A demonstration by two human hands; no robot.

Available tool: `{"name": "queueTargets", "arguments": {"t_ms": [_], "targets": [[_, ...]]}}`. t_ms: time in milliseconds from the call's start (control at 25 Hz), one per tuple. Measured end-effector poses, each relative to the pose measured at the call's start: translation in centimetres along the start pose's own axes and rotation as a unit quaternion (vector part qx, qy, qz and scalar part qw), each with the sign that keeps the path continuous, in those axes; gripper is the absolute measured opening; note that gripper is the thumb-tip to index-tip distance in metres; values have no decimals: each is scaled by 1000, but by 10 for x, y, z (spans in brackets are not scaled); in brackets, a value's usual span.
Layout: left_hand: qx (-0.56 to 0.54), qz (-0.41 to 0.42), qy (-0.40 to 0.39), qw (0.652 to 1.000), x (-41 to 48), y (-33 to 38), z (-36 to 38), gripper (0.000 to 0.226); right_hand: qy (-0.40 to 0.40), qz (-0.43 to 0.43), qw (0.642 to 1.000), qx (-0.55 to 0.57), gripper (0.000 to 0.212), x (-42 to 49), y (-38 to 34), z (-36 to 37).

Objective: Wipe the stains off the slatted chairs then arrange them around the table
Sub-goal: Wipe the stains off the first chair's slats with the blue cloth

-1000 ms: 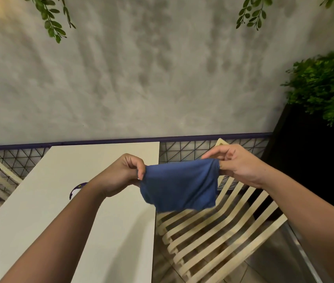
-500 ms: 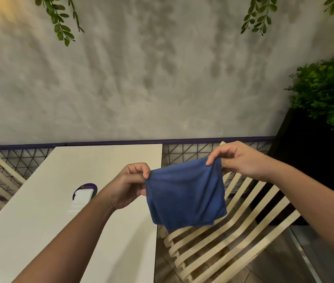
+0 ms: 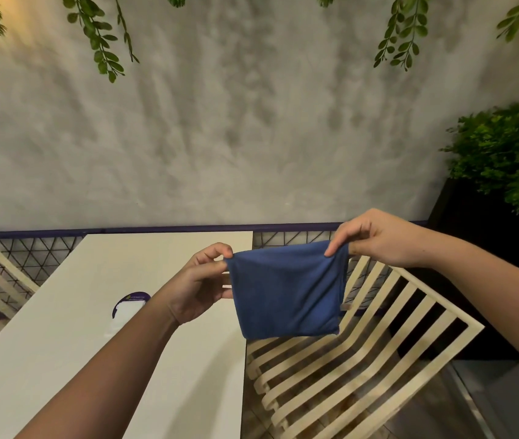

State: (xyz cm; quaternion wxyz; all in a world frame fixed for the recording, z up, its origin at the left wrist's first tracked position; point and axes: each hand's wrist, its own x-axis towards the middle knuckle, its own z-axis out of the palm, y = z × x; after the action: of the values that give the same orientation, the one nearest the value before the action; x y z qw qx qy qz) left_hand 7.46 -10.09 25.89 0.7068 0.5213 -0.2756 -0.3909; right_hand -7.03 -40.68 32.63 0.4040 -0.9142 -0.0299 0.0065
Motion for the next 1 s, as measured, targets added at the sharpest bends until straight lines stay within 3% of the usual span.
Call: {"name": "queueTargets", "arguments": {"t_ms": [160,280,440,560,680,800,880,1000], "targets": [[60,-14,46,997,5,1,-1,14,33,6,997,69,47,4,1,1],[161,10,102,982,11,4,-2,48,70,34,988,130,54,4,3,2],[244,98,162,951,20,24,8,55,98,48,984,142,52,4,4,-4],[300,143,150,931,22,51,12,53,91,38,983,152,54,4,-4,-18],[361,147,101,915,23,74,12,42,70,17,993,94,52,2,-15,-31],[361,142,68,919,24,87,14,33,54,14,998,43,33,2,-16,-44],[349,136,54,925,24,91,15,25,17,23,999,46,33,-1,-18,-54],[356,130,53,924,24,87,24,18,11,36,999,27,7,-8,-29,-48]]}}
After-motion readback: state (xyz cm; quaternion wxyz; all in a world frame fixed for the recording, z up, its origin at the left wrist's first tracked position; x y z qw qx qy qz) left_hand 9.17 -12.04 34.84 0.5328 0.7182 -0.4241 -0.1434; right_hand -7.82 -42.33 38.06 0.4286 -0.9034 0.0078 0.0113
